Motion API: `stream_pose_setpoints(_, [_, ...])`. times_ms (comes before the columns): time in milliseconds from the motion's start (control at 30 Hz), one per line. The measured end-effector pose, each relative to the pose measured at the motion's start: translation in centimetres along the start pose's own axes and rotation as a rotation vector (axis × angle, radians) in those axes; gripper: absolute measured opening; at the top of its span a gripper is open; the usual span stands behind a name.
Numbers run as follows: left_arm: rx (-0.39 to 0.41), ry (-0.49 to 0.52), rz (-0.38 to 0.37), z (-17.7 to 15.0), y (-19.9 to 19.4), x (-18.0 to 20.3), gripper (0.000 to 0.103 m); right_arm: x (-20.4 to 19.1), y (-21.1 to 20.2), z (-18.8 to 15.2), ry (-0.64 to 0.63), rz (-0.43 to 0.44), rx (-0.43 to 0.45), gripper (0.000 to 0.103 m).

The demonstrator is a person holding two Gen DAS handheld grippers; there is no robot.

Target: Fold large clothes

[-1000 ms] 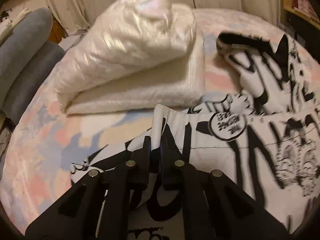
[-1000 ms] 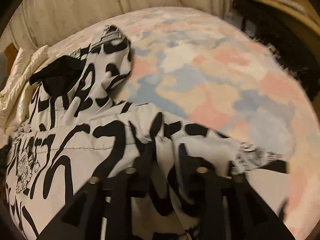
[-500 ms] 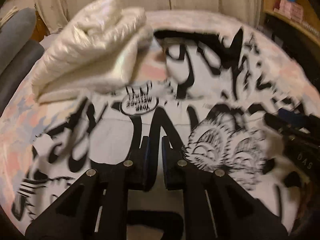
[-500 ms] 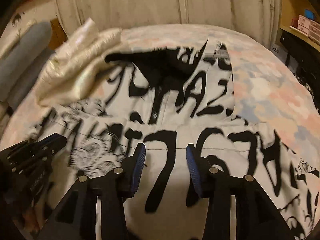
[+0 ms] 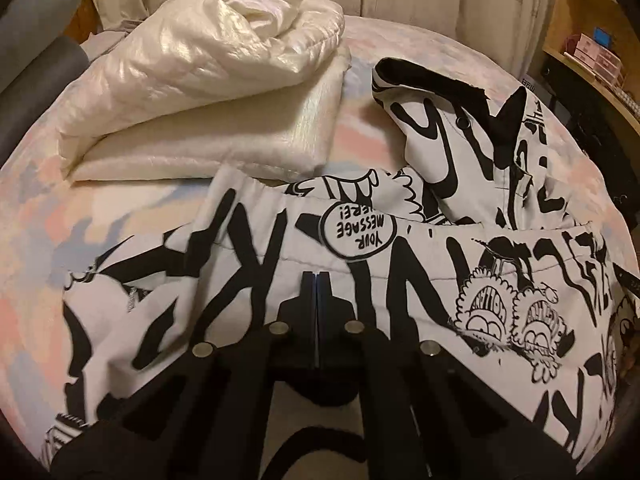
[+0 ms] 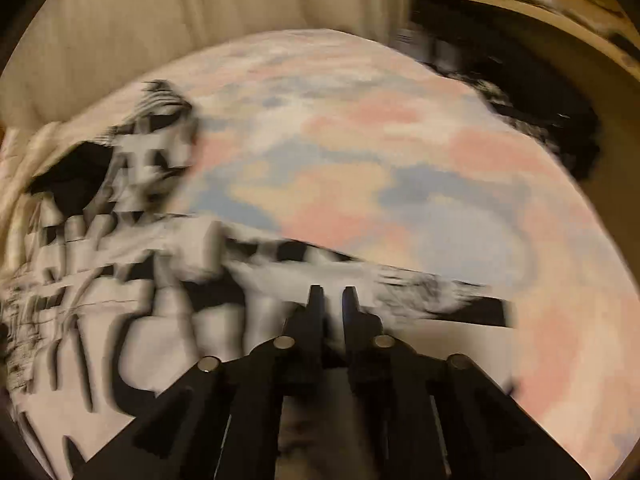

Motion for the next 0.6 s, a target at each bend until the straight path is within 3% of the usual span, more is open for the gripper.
stream_pose_setpoints(133, [-0.005, 0.000, 0.016, -0.7, -2.8, -0.7, 0.002, -0.6, -2.9, -0.4, 0.031, 0.075, 0.009, 0.009])
stream_pose_setpoints(233, [0.026, 0.046, 0.061, -1.9, -6.1, -1.2, 0.002, -4.1, -6.3, -1.4, 0.007, 0.179, 0.031, 0.012])
stream_pose_setpoints(333, [0.035, 0.046, 0.078, -3.4, -8.8, -1.4, 0.002, -10.0, -9.8, -3.8, -0.079, 0.300, 0.031, 0.018])
stream_pose_setpoints(467, [0.011, -0.003, 0.029, -7.1, -11.7, -0.8, 0.002, -18.0, -14.4, -8.6, -0.230, 0.413, 0.026, 0.021])
stream_pose_setpoints(600, [0.003, 0.028, 0.004, -10.5, -12.8, 1.6, 0.002, -23.9, -17.7, -13.4, -0.314, 0.511, 0.009, 0.021])
Point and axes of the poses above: each gripper's, at about its wrist camera, not at the fingertips, and y roughly the way its jaws point, x to its right, z to its top, the point moved 9 cm from there along y, roughly the way its jaws point, and after that the axes turned 2 degrees about x, right-handed, at the moved point
